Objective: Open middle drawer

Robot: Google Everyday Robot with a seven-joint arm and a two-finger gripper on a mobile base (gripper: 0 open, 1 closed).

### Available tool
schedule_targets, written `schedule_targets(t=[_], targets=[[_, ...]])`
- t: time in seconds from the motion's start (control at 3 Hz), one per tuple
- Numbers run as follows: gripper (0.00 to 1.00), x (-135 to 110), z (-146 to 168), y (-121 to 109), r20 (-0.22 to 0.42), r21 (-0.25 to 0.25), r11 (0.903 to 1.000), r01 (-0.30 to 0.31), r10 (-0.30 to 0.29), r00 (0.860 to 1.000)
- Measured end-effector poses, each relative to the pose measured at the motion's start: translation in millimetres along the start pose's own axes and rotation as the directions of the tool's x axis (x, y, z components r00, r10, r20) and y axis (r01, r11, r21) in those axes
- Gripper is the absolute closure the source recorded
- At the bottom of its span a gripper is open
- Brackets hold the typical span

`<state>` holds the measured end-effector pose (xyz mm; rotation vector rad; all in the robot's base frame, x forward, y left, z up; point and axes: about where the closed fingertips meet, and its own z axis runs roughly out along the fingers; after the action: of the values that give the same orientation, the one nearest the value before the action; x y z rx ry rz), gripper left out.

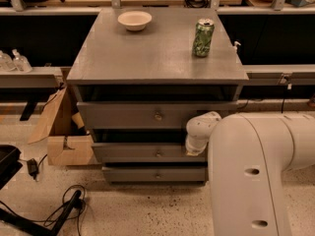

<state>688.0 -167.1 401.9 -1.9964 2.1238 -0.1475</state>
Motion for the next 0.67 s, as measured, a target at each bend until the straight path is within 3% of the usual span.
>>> schedule_targets(t=[0.67], targets=[[1.0, -0.5, -4.8, 7.4, 0.001, 0.002, 1.0, -0.007, 0.007, 1.0]])
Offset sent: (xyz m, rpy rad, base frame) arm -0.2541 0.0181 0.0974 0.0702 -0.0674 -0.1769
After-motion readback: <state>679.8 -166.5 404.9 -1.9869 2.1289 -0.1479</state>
